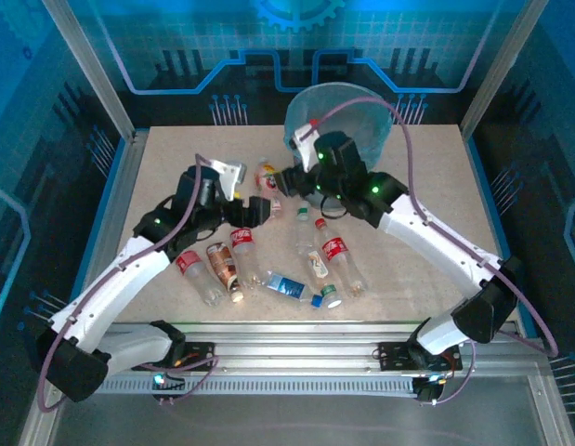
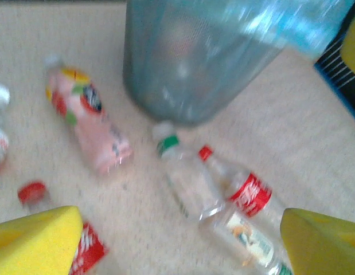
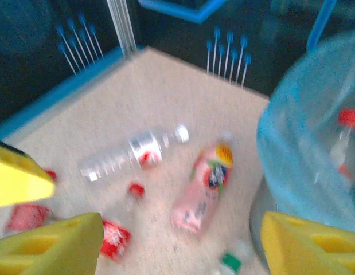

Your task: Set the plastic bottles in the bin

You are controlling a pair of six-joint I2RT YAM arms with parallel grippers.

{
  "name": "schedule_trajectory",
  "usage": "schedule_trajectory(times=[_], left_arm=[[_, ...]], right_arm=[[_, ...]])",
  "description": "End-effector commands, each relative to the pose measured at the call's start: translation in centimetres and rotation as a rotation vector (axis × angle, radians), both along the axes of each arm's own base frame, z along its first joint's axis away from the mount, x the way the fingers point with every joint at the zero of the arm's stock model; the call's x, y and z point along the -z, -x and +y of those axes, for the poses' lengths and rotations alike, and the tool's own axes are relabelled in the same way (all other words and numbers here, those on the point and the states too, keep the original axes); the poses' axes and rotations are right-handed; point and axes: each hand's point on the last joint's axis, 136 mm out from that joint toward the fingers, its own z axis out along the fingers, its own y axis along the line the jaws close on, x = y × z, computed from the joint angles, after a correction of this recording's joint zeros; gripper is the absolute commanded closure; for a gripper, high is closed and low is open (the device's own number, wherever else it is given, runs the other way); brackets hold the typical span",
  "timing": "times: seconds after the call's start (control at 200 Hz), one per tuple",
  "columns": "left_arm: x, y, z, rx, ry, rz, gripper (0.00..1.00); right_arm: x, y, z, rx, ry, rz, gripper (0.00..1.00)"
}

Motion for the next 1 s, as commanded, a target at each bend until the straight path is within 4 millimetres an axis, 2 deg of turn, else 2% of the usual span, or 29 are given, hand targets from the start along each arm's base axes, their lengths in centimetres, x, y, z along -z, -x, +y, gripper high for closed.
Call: schedule_trajectory(times=[0.0,0.105,0.165,0.345,0.485,0.66,0.76,0.995], left_arm=[[3.0,2.0,0.3,0.001,0.024,0.119,0.1],[4.8,3.0,-0.5,0.045,0.049,0.178,0.12],[5.5,3.0,-0.9,0.049,0.064,0.201,0.12],[6.1,2.6,-2.5,0.066,0.088,0.232,0.12],[6.1,2.6,-4.3,0.097,0.083,0.253,0.12],[6.7,3.3,-6.4,0.155,0.044,0.271,0.13],[6.9,3.6,-6.9,0.169,0.024,0.281,0.12],[5.9,3.4,-7.0,0.167,0.018,0.243,0.12]], right_arm=[[6.1,1.6,-2.9,0.04,0.14,0.071,0.28],[11.2,2.5,-5.4,0.092,0.211,0.158,0.28],[13.5,2.8,-6.9,0.127,0.246,0.214,0.28],[17.9,2.8,-10.0,0.226,0.275,0.318,0.24],[20.5,2.1,-11.2,0.266,0.295,0.395,0.21],[23.0,1.5,-11.4,0.275,0.33,0.461,0.19],[24.2,1.6,-11.4,0.276,0.326,0.509,0.19],[26.4,2.3,-12.0,0.273,0.355,0.586,0.19]])
